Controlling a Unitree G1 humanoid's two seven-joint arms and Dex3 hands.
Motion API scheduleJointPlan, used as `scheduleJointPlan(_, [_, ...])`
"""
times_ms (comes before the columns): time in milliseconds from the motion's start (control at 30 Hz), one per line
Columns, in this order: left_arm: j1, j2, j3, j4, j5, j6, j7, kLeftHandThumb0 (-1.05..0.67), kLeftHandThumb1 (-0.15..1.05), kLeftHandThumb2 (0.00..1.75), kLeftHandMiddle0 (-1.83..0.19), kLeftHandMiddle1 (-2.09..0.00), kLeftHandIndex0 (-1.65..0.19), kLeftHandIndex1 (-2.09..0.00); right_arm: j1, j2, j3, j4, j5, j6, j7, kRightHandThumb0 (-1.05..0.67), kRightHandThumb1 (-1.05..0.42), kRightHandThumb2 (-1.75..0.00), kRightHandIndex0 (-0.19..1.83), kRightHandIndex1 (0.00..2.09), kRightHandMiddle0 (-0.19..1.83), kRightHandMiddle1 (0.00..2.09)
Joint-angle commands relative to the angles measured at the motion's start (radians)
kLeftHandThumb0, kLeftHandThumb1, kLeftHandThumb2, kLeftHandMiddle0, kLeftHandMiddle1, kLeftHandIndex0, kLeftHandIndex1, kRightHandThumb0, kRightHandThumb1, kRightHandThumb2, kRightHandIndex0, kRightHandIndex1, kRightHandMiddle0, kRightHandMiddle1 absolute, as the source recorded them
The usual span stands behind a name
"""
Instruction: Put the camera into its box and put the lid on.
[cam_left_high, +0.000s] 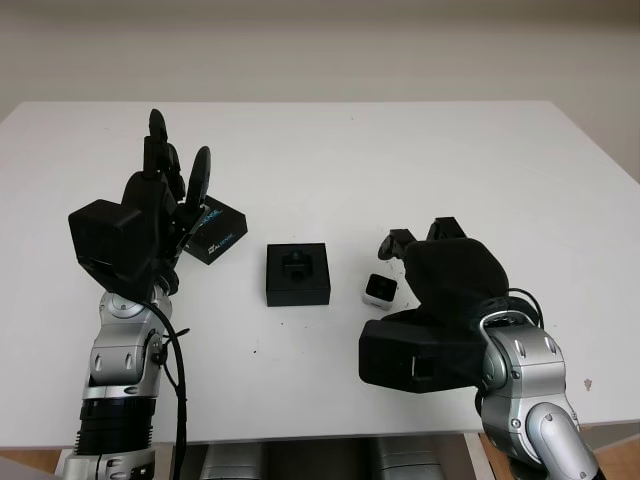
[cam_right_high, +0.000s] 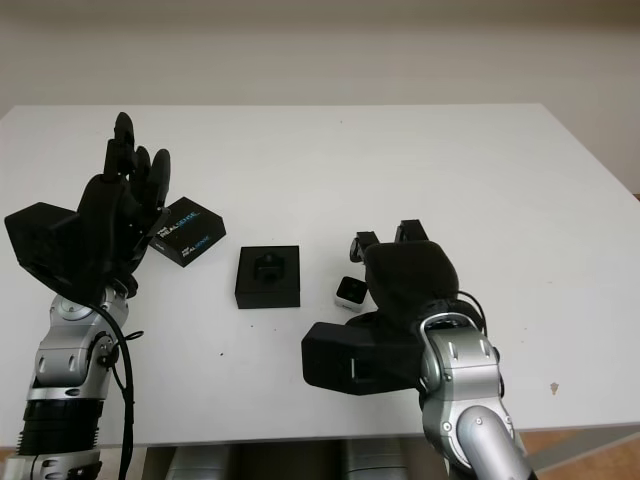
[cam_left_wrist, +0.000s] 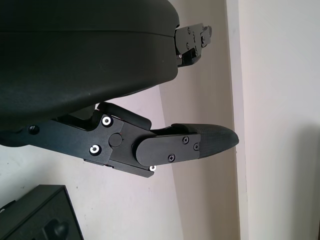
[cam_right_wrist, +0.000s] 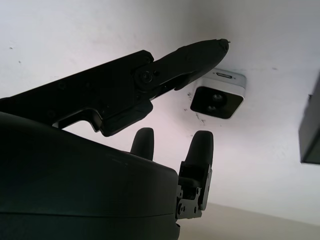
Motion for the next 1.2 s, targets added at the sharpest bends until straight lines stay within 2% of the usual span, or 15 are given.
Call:
scheduleJointPlan(0, [-0.027, 0.002, -0.003, -0.015, -0.002, -0.005, -0.003, -0.65, 1.05, 0.49, 0.19, -0.04, 0.18, -0.03, -0.008, 0.005, 0.001, 0.02, -0.007, -0.007, -0.019, -0.73, -0.96, -0.06, -0.19, 1.82, -0.19, 1.6])
scheduleJointPlan(267, [-0.024, 0.006, -0.002, -0.012, -0.001, -0.013, -0.012, -0.67, 1.05, 0.5, 0.19, -0.03, 0.19, -0.03, -0.014, 0.008, -0.01, 0.101, 0.024, -0.025, -0.109, -0.73, -0.95, -0.05, -0.19, 1.9, -0.19, 1.72])
scheduleJointPlan(367, [-0.024, 0.004, -0.002, -0.011, 0.0, -0.014, -0.01, -0.66, 1.05, 0.5, 0.19, -0.03, 0.19, -0.04, -0.02, 0.005, -0.011, 0.12, 0.04, -0.022, -0.113, -0.72, -0.96, -0.06, -0.19, 1.87, -0.19, 1.65])
scheduleJointPlan(467, [-0.025, 0.006, -0.001, -0.007, 0.0, -0.018, -0.011, -0.65, 1.05, 0.5, 0.19, -0.04, 0.19, -0.04, -0.02, 0.0, -0.01, 0.136, 0.058, -0.028, -0.129, -0.72, -0.96, -0.05, -0.19, 1.94, -0.19, 1.74])
scheduleJointPlan(633, [-0.025, 0.008, -0.002, -0.005, 0.003, -0.019, -0.011, -0.67, 1.05, 0.5, 0.19, -0.04, 0.19, -0.04, -0.024, 0.005, -0.009, 0.144, 0.082, -0.02, -0.126, -0.71, -0.95, -0.05, -0.19, 1.91, -0.19, 1.66])
scheduleJointPlan(833, [-0.026, 0.006, -0.006, -0.009, 0.011, -0.018, -0.002, -0.65, 1.05, 0.5, 0.19, -0.03, 0.19, -0.03, -0.032, 0.003, -0.008, 0.144, 0.111, -0.016, -0.121, -0.73, -0.94, -0.05, -0.19, 1.96, -0.19, 1.74])
scheduleJointPlan(1067, [-0.024, 0.006, -0.004, -0.009, 0.01, -0.02, -0.005, -0.66, 1.05, 0.49, 0.19, -0.02, 0.19, -0.01, -0.039, -0.007, -0.002, 0.145, 0.116, -0.016, -0.106, -0.73, -0.96, -0.06, -0.19, 1.92, -0.19, 1.67])
scheduleJointPlan(1167, [-0.024, 0.005, -0.004, -0.007, 0.012, -0.025, -0.005, -0.65, 1.05, 0.5, 0.19, -0.01, 0.19, 0.0, -0.037, -0.011, 0.0, 0.148, 0.119, -0.023, -0.109, -0.71, -0.96, -0.06, -0.19, 1.93, -0.19, 1.72])
